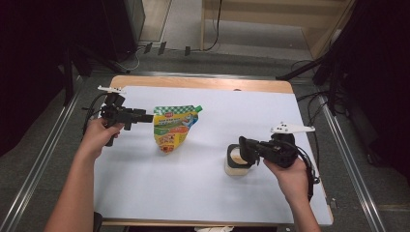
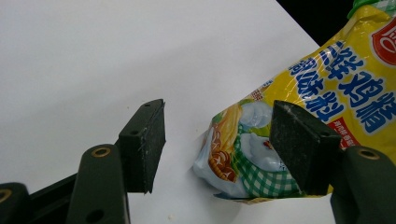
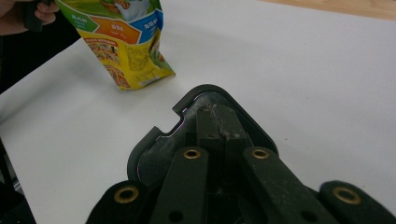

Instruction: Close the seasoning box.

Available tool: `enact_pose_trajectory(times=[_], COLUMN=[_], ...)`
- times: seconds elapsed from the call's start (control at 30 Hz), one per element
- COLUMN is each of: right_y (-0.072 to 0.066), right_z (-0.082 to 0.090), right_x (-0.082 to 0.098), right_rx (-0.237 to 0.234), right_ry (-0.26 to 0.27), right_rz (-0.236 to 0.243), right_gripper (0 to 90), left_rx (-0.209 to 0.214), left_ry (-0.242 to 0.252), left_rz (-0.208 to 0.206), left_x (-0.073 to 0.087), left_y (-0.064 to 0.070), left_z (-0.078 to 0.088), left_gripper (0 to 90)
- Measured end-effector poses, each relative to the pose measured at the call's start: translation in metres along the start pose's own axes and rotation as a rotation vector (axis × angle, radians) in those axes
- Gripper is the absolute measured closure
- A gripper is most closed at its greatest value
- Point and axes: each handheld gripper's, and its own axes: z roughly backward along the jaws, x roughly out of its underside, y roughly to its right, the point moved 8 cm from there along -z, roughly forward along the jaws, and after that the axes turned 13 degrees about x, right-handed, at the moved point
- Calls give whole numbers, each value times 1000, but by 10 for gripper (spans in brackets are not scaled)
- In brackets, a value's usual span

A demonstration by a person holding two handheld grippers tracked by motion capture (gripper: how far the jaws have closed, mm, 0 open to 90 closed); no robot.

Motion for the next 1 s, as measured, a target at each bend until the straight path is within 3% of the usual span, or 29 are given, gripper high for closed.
enact_pose_trajectory(times=[0.4, 0.7, 1.0], right_y=[-14, -19, -15], right_z=[-18, -30, -26], right_x=[8, 18, 16], right_rx=[-22, -9, -1], right_ry=[-21, -67, -49], right_rz=[31, 74, 78], right_gripper=[900, 900, 861], left_rx=[-4, -6, -18], left_ry=[3, 7, -1], left_rz=[4, 2, -2], left_x=[1, 0, 1], left_y=[-2, -2, -3], left_z=[1, 1, 0], left_gripper=[369, 369, 366])
